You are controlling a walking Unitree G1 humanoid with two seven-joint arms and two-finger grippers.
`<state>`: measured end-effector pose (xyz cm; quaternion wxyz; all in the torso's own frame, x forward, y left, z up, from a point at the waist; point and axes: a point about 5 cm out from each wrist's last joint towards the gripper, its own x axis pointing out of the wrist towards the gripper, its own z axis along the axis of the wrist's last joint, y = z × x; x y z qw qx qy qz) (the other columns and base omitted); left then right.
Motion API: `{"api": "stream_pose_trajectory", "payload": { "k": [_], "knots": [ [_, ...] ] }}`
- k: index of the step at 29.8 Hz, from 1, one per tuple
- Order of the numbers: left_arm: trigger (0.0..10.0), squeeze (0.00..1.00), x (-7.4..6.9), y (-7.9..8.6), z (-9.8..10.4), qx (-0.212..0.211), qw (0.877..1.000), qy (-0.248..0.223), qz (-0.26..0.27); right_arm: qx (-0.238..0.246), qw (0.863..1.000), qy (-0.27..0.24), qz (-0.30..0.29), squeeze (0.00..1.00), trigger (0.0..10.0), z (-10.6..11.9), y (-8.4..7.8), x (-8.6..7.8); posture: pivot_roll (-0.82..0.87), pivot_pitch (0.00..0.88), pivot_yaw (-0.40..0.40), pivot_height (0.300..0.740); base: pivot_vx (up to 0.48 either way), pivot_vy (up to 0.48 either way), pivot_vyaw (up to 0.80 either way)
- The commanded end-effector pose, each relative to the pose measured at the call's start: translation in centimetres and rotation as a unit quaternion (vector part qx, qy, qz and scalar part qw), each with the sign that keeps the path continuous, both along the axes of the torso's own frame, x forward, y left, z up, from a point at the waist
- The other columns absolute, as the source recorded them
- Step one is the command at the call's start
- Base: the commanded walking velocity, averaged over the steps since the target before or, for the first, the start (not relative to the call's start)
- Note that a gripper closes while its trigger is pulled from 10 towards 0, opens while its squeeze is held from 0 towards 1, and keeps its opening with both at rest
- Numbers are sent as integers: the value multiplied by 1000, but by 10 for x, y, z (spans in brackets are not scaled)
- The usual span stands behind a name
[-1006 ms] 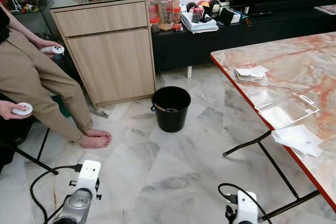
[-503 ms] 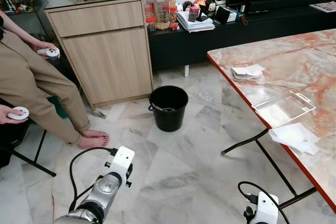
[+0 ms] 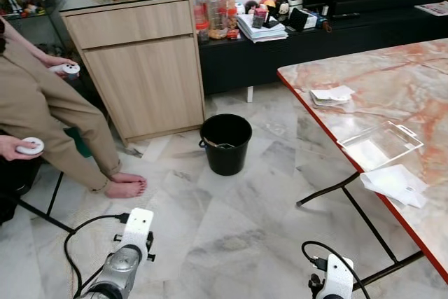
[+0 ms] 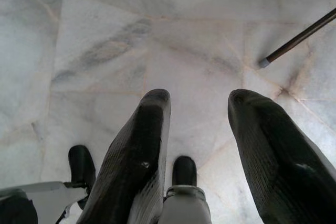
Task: Picking trash to rubbish bin
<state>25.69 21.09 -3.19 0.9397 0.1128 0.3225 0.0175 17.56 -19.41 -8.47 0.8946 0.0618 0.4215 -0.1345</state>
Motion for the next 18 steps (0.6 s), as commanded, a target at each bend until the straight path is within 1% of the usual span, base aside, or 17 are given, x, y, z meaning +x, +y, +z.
{"api": "stream_pose_trajectory", "payload": {
  "k": [1, 5, 6, 18],
  "knots": [
    [10000, 0, -4, 5, -3, -2, 1000, 9, 18, 4, 1000, 3, 11, 0, 10000, 0, 4, 1, 156, 0, 46, 740, 0, 0, 0],
    [10000, 0, -4, 5, -3, -4, 1000, 9, 19, 6, 1000, 5, 19, 0, 10000, 0, 5, 2, 162, 0, 39, 740, 0, 0, 0],
    [10000, 0, -5, 5, -3, -5, 1000, 9, 20, 5, 1000, 7, 21, 0, 10000, 0, 5, 2, 161, 0, 37, 740, 0, 0, -587],
    [10000, 0, -4, 5, -2, -5, 1000, 8, 19, 7, 999, 10, 31, 0, 10000, -1, 11, 2, 165, 0, 40, 740, 0, 0, -788]
  ]
}}
